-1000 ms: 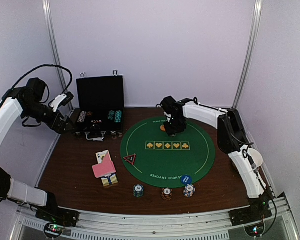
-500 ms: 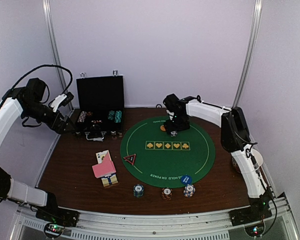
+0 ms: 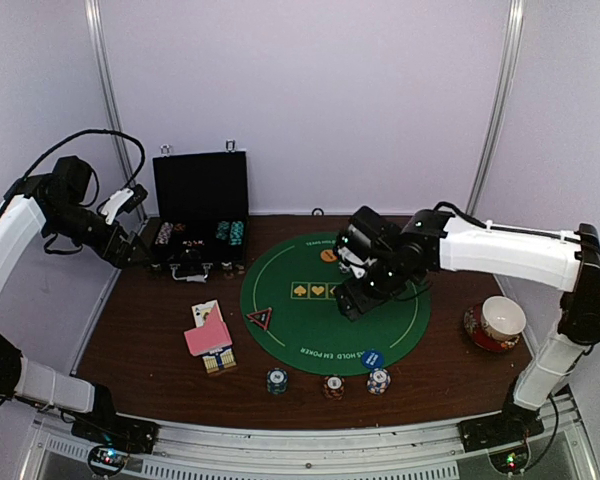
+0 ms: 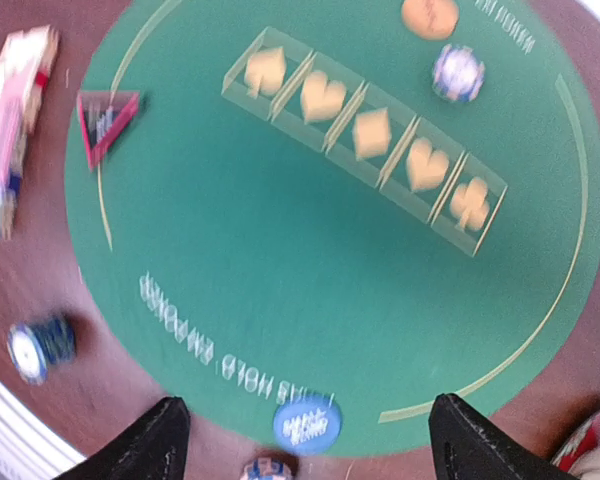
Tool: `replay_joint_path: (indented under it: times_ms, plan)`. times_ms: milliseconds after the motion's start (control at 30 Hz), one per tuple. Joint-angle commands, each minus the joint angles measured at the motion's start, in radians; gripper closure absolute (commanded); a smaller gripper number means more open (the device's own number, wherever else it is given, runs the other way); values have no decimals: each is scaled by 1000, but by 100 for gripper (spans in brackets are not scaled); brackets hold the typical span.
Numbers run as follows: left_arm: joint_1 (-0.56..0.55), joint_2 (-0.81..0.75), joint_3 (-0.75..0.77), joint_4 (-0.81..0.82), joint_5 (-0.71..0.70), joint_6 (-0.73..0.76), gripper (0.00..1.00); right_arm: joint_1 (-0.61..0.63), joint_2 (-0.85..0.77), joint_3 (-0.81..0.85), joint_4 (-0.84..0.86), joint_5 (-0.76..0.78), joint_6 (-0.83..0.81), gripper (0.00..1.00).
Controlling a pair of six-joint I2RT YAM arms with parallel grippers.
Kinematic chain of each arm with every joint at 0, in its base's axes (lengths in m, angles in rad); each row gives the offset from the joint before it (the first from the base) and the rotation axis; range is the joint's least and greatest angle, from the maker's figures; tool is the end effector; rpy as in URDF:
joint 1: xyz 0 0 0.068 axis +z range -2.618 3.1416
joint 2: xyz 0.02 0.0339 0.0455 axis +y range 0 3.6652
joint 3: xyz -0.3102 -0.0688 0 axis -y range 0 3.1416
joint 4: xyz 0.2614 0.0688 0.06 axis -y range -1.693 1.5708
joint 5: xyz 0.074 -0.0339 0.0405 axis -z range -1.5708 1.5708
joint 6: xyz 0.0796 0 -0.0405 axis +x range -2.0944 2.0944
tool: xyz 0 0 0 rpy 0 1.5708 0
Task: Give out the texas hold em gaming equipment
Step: Pick up the pile of poker chips from the pile of poker chips.
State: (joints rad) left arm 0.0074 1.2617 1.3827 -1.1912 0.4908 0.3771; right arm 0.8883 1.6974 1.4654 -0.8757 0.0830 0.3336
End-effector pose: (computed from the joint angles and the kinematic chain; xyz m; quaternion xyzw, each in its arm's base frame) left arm 0.2474 -0.0357 0.3736 0.2319 0.9127 -0.1851 0.2808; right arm 0.2548 0.3030 0.2823 -0.2571 0.9379 0.0985 0.2110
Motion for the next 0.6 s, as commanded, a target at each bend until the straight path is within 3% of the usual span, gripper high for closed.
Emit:
replay_joint_path:
  times_ms: [0,167,567]
  plan:
    - [5,-4,29,-12,7,16,2,70,-87,-185,-73,-15,128,14]
    - [6,7,44,-17,10,12,2,149,-141,-266,-104,-54,180,13]
    - [6,8,48,-23,10,15,2,174,-74,-406,2,-171,197,18]
